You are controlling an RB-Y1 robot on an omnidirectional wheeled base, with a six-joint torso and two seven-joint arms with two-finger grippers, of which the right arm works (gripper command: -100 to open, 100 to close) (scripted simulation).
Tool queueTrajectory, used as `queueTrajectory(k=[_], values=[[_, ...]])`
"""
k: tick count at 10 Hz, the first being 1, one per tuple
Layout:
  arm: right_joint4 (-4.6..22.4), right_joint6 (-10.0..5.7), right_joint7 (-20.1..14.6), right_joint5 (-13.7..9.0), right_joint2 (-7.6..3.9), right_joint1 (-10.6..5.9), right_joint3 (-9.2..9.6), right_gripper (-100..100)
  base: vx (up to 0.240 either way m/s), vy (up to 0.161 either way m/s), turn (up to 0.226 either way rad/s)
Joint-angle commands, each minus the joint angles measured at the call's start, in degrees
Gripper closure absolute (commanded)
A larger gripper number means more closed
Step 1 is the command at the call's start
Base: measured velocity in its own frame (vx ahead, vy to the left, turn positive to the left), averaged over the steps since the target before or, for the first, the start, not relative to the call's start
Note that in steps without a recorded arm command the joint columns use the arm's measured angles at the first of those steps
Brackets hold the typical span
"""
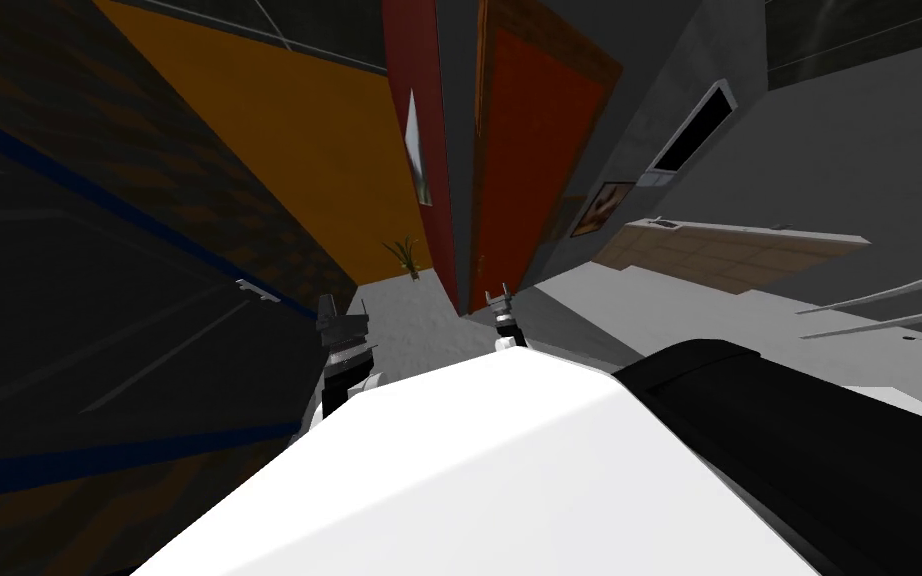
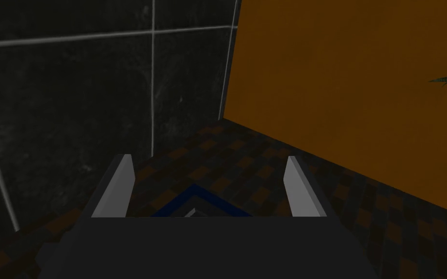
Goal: Pull the door open
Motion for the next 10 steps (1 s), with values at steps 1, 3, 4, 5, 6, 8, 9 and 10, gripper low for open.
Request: queueTrajectory(k=[1, 3, 4, 5, 6, 8, 9, 10], values=[[1.74, -0.69, -1.66, -1.38, -0.22, -0.45, 0.4, -100, 0.068, -0.114, 0.129], [4.12, -1.52, -3.67, -3.13, -0.58, -1.23, 0.78, -100, 0.051, -0.102, 0.168], [5.33, -1.94, -4.69, -4.02, -0.76, -1.63, 0.97, -100, 0.05, -0.103, 0.172], [6.54, -2.36, -5.71, -4.91, -0.94, -2.03, 1.16, -100, 0.066, -0.107, 0.158], [7.75, -2.78, -6.74, -5.8, -1.12, -2.43, 1.35, -100, 0.063, -0.101, 0.177], [10.17, -3.63, -8.78, -7.59, -1.48, -3.22, 1.74, -100, 0.062, -0.11, 0.152], [11.39, -4.05, -9.8, -8.48, -1.65, -3.62, 1.93, -100, 0.049, -0.106, 0.161], [12.6, -4.47, -10.83, -9.37, -1.83, -4.02, 2.12, -100, 0.053, -0.103, 0.151]])
